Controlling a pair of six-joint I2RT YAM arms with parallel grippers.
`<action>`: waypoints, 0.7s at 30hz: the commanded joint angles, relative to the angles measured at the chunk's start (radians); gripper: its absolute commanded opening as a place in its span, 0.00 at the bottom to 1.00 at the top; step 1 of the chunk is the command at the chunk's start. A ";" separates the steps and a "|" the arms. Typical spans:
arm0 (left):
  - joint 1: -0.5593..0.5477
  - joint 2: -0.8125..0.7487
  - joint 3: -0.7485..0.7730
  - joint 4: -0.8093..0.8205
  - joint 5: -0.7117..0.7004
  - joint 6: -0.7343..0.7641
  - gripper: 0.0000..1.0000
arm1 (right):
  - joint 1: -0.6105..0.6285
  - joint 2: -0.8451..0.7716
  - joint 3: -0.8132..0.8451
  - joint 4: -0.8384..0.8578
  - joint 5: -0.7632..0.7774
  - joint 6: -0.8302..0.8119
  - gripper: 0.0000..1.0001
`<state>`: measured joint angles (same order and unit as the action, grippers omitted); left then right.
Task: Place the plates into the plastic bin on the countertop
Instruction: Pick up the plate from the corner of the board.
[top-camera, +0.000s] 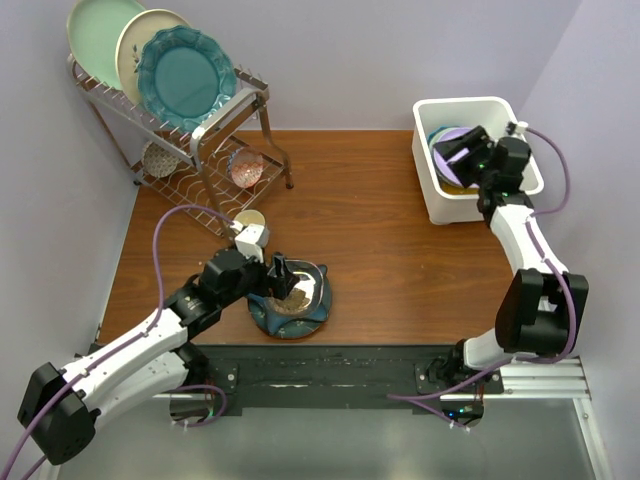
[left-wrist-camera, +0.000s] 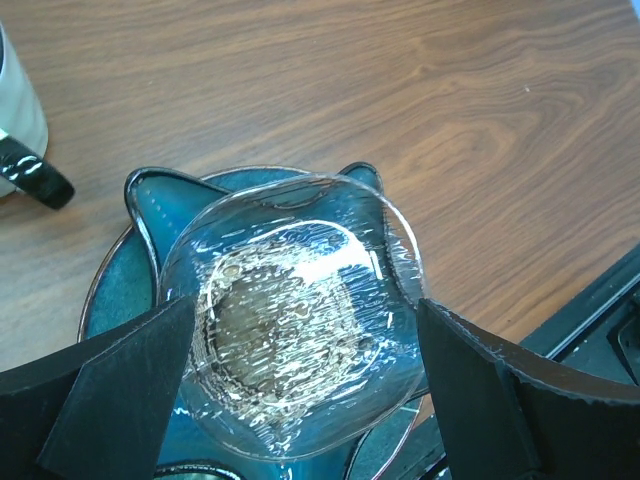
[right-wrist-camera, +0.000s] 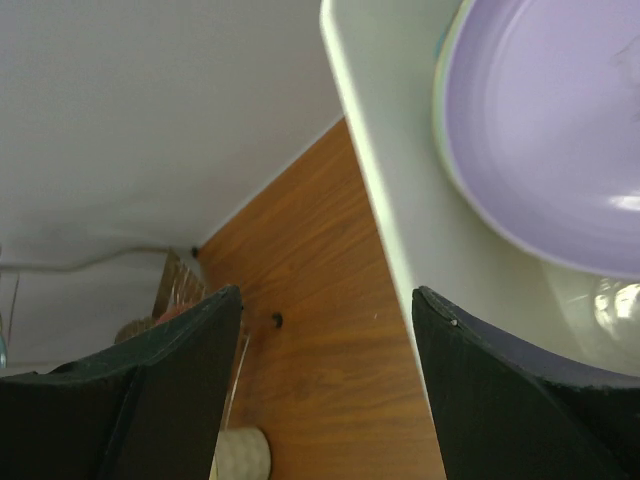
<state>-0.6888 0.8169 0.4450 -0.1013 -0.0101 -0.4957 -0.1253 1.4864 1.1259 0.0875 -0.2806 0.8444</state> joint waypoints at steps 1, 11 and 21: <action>-0.005 -0.019 0.037 -0.049 -0.079 -0.041 0.97 | 0.053 -0.058 -0.024 -0.022 0.005 -0.076 0.73; -0.003 -0.035 0.061 -0.146 -0.188 -0.107 0.98 | 0.211 -0.034 -0.170 0.027 -0.002 -0.093 0.72; -0.002 0.086 0.047 -0.127 -0.215 -0.122 0.93 | 0.343 0.035 -0.299 0.104 -0.029 -0.082 0.70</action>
<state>-0.6888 0.8631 0.4679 -0.2577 -0.1909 -0.5938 0.1799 1.4967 0.8623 0.1402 -0.2848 0.7696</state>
